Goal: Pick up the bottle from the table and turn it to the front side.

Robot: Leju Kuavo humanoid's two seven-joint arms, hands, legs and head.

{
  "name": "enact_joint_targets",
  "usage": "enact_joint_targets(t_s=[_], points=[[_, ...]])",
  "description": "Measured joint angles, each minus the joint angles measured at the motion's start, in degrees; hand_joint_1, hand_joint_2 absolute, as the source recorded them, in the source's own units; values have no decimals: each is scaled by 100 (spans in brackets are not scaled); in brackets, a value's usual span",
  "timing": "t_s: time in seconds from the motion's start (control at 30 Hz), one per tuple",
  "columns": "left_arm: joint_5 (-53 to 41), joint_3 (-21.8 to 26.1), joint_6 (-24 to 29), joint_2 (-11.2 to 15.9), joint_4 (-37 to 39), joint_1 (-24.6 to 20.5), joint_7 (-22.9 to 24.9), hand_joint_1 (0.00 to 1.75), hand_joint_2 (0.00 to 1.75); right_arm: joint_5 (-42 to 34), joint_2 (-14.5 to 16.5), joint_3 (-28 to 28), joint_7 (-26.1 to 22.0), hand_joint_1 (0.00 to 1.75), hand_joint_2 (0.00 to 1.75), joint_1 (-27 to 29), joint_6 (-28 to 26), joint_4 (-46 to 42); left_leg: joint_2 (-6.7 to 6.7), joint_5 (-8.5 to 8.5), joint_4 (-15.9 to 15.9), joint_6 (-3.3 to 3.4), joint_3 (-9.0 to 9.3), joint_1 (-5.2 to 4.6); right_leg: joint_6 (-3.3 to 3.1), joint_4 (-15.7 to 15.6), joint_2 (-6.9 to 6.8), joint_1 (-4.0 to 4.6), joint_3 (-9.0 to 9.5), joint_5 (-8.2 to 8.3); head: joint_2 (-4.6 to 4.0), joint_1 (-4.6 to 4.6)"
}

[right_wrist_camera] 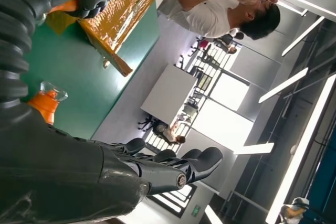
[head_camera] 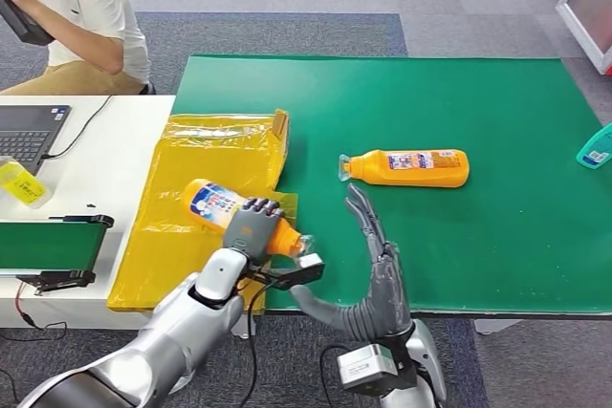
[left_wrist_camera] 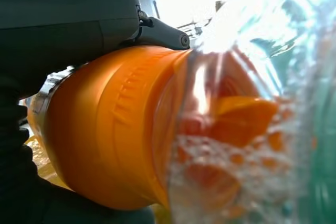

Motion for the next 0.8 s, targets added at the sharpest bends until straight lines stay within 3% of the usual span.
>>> enact_joint_targets(t_s=[0.23, 0.53, 0.8], points=[[68, 686, -188, -93, -4, -3, 82, 175, 175, 5, 0, -4, 69, 0, 175, 56, 23, -43, 0, 1, 0, -1, 1, 0, -1, 0, 1, 0, 1, 0, 0, 1], [250, 2330, -397, -87, -116, -144, -179, 175, 175, -282, 2, -8, 155, 0, 175, 179, 314, -307, 1, 4, -3, -7, 19, 0, -7, 1, 2, 1, 14, 3, 0, 1], [30, 3002, -376, -85, -214, -189, -262, 175, 175, -364, 13, 2, 85, 0, 175, 331, 431, -332, 2, 7, -5, -10, 33, 0, -12, 1, 3, 1, 25, 6, 0, 1]])
